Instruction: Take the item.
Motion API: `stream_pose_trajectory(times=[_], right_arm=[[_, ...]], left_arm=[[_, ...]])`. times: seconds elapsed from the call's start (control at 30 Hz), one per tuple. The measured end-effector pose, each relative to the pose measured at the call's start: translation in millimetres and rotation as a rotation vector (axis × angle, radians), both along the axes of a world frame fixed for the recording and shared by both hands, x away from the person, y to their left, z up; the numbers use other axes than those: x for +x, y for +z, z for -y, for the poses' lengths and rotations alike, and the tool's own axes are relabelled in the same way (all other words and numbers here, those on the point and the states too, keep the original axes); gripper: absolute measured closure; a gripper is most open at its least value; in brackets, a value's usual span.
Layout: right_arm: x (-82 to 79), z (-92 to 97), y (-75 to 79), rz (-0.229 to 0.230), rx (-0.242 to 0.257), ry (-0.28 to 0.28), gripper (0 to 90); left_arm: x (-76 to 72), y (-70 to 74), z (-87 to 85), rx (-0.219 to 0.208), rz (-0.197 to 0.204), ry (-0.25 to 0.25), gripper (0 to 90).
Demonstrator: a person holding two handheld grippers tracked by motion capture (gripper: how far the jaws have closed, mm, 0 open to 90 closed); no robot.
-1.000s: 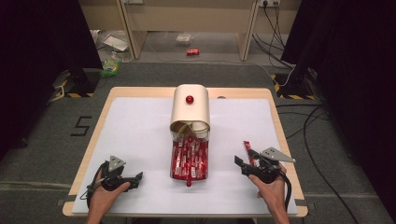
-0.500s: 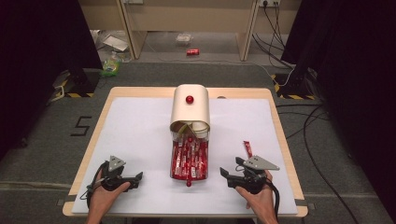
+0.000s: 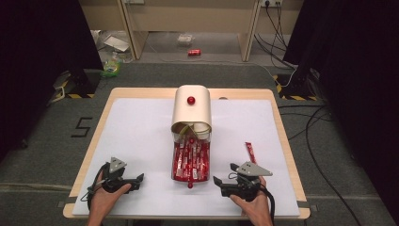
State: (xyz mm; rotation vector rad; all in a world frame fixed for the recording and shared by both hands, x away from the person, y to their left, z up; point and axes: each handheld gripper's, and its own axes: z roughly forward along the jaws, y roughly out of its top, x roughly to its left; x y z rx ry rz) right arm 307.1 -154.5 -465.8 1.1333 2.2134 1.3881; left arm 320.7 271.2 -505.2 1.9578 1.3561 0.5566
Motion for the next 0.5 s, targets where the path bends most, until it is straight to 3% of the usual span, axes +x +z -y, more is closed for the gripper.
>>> stream_pose_trajectory(times=[0.5], right_arm=[[-11.4,-14.4,-4.8,-0.005,-0.002,0.048,16.1]], left_arm=[[0.0,0.0,0.0,0.0,0.0,0.0,5.5]])
